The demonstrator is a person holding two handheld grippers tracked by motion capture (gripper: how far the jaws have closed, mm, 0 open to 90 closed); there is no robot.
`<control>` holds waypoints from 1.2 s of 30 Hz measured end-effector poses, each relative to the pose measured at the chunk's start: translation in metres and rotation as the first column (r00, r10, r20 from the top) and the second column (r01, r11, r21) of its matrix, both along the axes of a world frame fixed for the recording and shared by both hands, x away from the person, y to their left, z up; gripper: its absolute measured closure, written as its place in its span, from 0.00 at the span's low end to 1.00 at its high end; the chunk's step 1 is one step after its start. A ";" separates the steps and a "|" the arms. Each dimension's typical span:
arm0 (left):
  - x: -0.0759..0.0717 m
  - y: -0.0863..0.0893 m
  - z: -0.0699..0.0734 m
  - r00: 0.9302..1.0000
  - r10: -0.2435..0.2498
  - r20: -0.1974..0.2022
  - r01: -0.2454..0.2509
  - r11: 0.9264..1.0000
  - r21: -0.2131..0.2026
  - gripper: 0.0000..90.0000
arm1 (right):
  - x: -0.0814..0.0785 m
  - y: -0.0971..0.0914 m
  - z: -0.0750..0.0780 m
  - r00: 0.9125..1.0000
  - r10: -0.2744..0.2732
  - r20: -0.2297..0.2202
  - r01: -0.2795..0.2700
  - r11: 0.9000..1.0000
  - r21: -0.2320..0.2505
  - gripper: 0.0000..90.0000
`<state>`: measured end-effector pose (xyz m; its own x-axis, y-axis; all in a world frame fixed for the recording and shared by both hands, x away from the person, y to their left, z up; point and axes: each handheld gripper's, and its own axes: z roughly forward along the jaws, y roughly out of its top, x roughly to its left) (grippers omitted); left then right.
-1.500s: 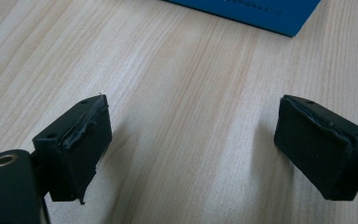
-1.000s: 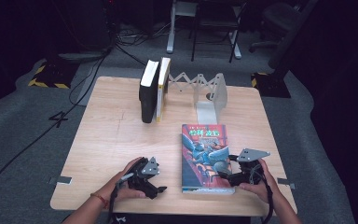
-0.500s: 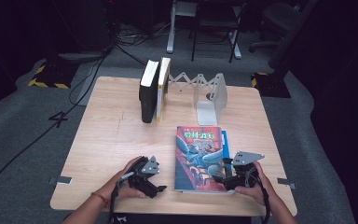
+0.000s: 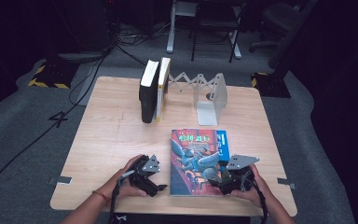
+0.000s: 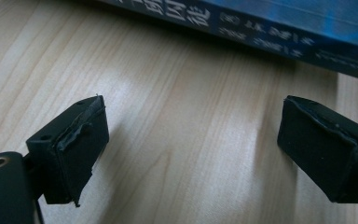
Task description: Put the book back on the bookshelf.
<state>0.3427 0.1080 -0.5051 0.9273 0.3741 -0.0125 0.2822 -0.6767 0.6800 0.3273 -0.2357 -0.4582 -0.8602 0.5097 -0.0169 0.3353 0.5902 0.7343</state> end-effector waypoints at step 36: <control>0.044 -0.018 0.000 0.995 0.096 -0.009 -0.096 0.995 0.017 0.03 | 0.026 -0.001 0.002 0.981 0.043 -0.188 -0.050 0.998 -0.029 0.14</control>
<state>0.3870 0.0896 -0.5050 0.8870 0.4615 -0.0142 0.3527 -0.6574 0.6659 0.3535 -0.2370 -0.4565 -0.8725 0.4709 0.1304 0.4367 0.6319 0.6402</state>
